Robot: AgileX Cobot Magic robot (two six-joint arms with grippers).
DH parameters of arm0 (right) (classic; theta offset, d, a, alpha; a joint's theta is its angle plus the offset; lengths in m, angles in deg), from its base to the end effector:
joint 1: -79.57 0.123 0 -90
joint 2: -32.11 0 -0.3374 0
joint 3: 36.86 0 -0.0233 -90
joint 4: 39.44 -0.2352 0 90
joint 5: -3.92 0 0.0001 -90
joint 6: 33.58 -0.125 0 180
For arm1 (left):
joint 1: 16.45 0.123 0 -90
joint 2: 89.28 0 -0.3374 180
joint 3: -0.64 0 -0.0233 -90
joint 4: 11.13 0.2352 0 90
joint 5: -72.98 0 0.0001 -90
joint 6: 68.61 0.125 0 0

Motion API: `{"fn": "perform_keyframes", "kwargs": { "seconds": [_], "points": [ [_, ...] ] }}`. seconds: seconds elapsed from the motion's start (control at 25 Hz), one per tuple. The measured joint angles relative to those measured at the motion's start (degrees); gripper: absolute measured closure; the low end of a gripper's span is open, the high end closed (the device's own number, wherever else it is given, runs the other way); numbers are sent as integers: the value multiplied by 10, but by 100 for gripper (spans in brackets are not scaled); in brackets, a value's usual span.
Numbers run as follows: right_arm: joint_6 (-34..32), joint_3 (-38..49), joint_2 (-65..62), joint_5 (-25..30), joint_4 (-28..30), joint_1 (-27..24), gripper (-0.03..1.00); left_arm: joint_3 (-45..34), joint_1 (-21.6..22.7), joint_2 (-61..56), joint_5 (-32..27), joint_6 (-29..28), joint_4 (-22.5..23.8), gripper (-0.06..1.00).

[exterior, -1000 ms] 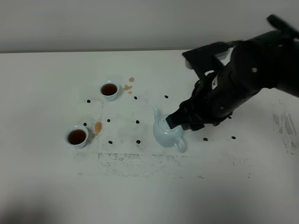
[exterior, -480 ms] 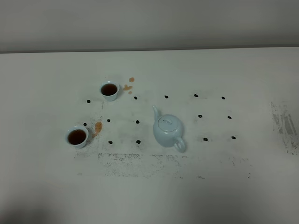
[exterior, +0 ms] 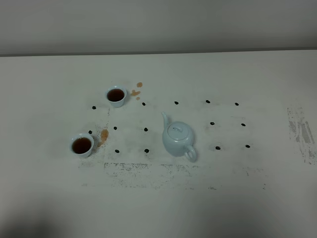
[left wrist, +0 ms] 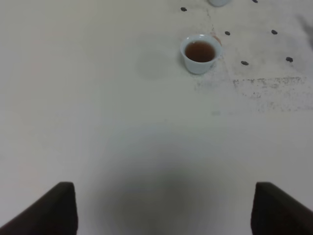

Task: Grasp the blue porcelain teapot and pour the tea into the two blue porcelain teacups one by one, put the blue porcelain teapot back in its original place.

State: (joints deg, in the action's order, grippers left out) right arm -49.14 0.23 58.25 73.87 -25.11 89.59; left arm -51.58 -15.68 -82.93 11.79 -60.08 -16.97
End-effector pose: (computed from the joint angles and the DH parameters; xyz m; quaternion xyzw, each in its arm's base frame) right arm -0.0087 -0.0311 0.3160 0.0513 0.9091 -0.0342 0.4120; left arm -0.0385 -0.0117 0.2412 0.0596 0.8618 -0.0101 0.5036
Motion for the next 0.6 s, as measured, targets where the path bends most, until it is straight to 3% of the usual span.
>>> {"fn": "perform_keyframes", "kwargs": {
  "seconds": [0.36, 0.6],
  "points": [
    [20, 90, -128, -1, -40, 0, 53, 0, 0, 0, 0, 0, 0, 22],
    [48, 103, -171, -33, -56, 0, 53, 0, 0, 0, 0, 0, 0, 22]
  ]
}}
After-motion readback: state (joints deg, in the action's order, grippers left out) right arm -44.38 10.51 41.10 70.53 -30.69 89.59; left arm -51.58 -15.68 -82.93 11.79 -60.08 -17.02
